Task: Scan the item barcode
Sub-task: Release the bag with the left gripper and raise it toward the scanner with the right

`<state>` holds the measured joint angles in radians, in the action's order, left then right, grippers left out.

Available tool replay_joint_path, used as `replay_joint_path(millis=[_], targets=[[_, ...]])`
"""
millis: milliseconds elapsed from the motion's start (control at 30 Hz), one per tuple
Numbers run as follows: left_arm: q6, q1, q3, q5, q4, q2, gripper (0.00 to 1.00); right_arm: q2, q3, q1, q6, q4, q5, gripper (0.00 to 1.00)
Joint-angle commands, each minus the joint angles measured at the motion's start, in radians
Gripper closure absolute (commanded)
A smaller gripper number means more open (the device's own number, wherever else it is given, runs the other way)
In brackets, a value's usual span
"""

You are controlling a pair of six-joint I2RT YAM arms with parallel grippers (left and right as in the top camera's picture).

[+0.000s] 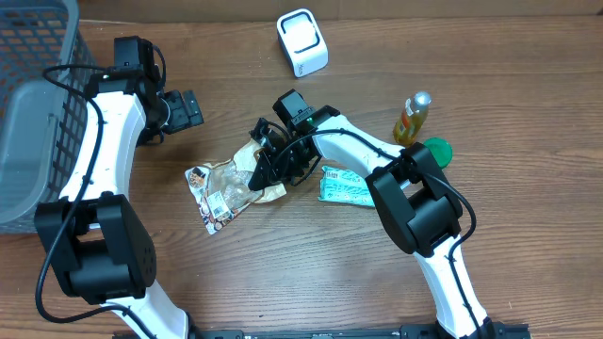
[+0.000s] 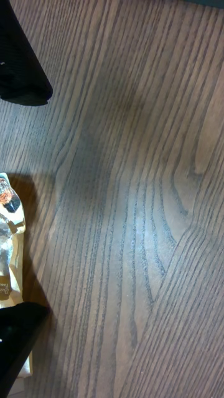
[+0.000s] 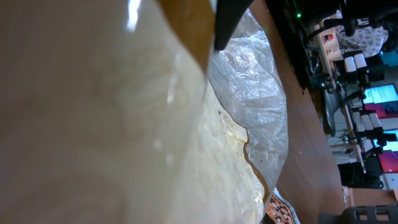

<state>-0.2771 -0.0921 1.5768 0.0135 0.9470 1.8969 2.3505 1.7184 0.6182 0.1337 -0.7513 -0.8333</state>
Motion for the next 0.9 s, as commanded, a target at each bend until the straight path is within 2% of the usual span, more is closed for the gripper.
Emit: replay_joint_path(millis=[0, 867], targets=[[0.012, 0.001, 0.014, -0.014, -0.002, 0.000, 0.00, 0.019, 0.002, 0.007, -0.012, 0.002, 0.006, 0.96], [0.012, 0.001, 0.014, -0.014, -0.002, 0.000, 0.00, 0.019, 0.002, -0.031, -0.011, -0.005, 0.047, 0.96]])
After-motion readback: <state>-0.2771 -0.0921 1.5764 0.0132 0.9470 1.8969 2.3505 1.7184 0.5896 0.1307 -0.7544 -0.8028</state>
